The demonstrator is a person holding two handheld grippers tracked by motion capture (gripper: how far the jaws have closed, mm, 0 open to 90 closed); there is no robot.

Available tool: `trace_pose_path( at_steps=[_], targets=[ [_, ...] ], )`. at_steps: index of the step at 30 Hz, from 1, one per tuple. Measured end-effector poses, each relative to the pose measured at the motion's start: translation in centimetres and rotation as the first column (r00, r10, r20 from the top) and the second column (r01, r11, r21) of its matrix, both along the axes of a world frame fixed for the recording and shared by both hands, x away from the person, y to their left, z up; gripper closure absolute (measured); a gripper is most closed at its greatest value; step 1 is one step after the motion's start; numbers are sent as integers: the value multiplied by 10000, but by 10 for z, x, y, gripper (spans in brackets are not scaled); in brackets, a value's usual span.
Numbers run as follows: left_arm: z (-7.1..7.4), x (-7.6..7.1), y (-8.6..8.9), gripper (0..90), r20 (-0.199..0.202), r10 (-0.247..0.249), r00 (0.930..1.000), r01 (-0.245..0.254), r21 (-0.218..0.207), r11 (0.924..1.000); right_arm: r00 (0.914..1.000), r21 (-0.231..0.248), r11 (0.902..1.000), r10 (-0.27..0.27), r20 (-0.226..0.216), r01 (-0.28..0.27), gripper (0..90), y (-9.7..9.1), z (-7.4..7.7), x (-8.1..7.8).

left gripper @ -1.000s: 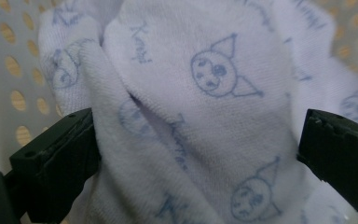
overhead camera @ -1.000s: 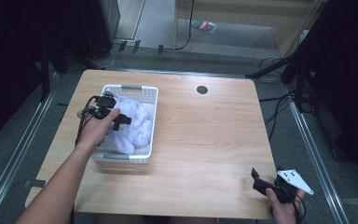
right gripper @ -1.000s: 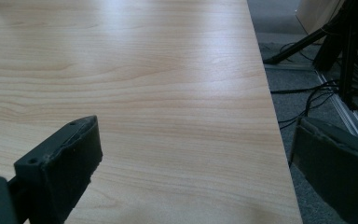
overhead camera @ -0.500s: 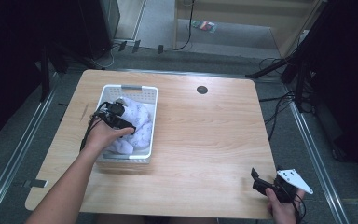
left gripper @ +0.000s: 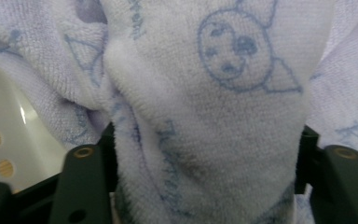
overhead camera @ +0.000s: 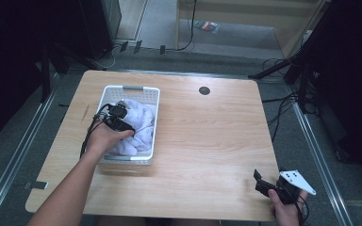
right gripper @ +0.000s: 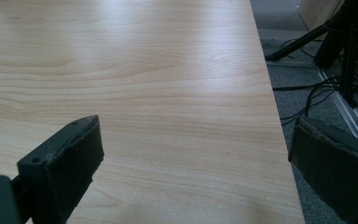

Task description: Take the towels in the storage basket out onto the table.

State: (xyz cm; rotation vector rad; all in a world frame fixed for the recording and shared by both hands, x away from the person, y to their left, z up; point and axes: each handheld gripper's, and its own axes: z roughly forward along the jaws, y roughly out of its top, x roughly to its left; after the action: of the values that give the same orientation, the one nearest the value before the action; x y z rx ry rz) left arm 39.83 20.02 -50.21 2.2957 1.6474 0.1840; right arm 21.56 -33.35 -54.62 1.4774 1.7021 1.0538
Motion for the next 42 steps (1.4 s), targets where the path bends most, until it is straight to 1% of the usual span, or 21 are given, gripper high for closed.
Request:
trace_pose_path(
  at_steps=[3, 6, 10, 11, 13, 15, 16, 18, 21, 22, 23, 25, 29, 31, 34, 36, 37, 38, 39, 40, 42],
  targets=[
    [1, -1, 1, 479, -55, 41, 10000, -42, -151, 9999, 10000, 17, 10000, 5, -5, -5, 32, 0, 0, 0],
    [4, -3, -3, 518, 133, 179, 9998, -181, 89, 9998, 10000, 51, 10000, -1, -19, 1, 32, 0, 0, 0],
    [9, -3, -5, 533, -47, 256, 9997, -256, 43, 9997, 10000, 58, 10000, -29, -44, 29, 36, 0, 0, 0],
    [10, -3, -5, 534, 55, 291, 9996, -291, 43, 9996, 10000, 62, 10000, -48, -60, 48, 38, 0, 0, 1],
    [12, -3, -5, 535, 20, 284, 9996, -284, 7, 9996, 10000, 59, 10000, -54, -55, 54, 38, -1, 0, 0],
    [22, -4, -3, 536, 93, 272, 9996, -272, 15, 9996, 10000, 82, 9999, -68, -63, 68, 38, 0, 0, 0],
    [22, -4, -3, 536, 93, 272, 9996, -272, 15, 9996, 10000, 84, 9999, -64, -59, 64, 38, 0, 0, 0],
    [37, -6, 0, 536, 267, 300, 9992, -302, 75, 9995, 10000, 68, 10000, -55, -60, 55, 39, 0, 0, 0],
    [51, -7, 1, 537, 501, 338, 9982, -343, 87, 9994, 10000, 17, 10000, -23, -48, 23, 40, 0, 0, 0],
    [57, -7, 2, 536, 480, 320, 9983, -321, 13, 9995, 10000, 11, 10000, -38, -62, 38, 40, 0, 0, 0],
    [57, -7, 2, 536, 480, 320, 9983, -321, 13, 9995, 10000, 11, 10000, -38, -62, 38, 40, 0, 0, 0],
    [75, -8, 3, 536, 696, 242, 9973, -253, 146, 9996, 10000, 15, 10000, -40, -63, 40, 40, 0, 0, 0],
    [95, -10, 2, 535, 953, 267, 9951, -283, 155, 9995, 10000, 2, 10000, -49, -75, 49, 41, 0, 0, 1],
    [98, -10, 2, 535, 1008, 222, 9947, -238, 152, 9996, 10000, 0, 10000, -48, -76, 48, 41, 0, 0, 1],
    [115, -11, -1, 534, 1191, 150, 9928, -179, 229, 9996, 9999, 6, 10000, -56, -86, 56, 42, 0, 0, 1],
    [122, -12, -3, 534, 1303, 154, 9914, -194, 295, 9994, 9999, 5, 10000, -61, -83, 61, 42, 0, 0, 1],
    [122, -12, -3, 533, 1303, 154, 9914, -194, 295, 9994, 9999, 5, 10000, -61, -83, 61, 42, 0, 0, 1],
    [129, -12, -5, 534, 1379, 66, 9904, -108, 295, 9995, 9999, 5, 10000, -65, -87, 65, 42, 0, 0, 1],
    [129, -12, -5, 534, 1379, 66, 9904, -108, 295, 9995, 9999, 5, 10000, -65, -87, 65, 42, 0, 0, 1],
    [135, -13, -9, 534, 1490, -30, 9888, -9, 261, 9997, 9999, 5, 10000, -62, -90, 62, 42, 0, 0, 1],
    [137, -14, -10, 534, 1540, -35, 9881, -3, 248, 9997, 9999, 4, 10000, -69, -88, 69, 43, 0, 0, 1]
  ],
)
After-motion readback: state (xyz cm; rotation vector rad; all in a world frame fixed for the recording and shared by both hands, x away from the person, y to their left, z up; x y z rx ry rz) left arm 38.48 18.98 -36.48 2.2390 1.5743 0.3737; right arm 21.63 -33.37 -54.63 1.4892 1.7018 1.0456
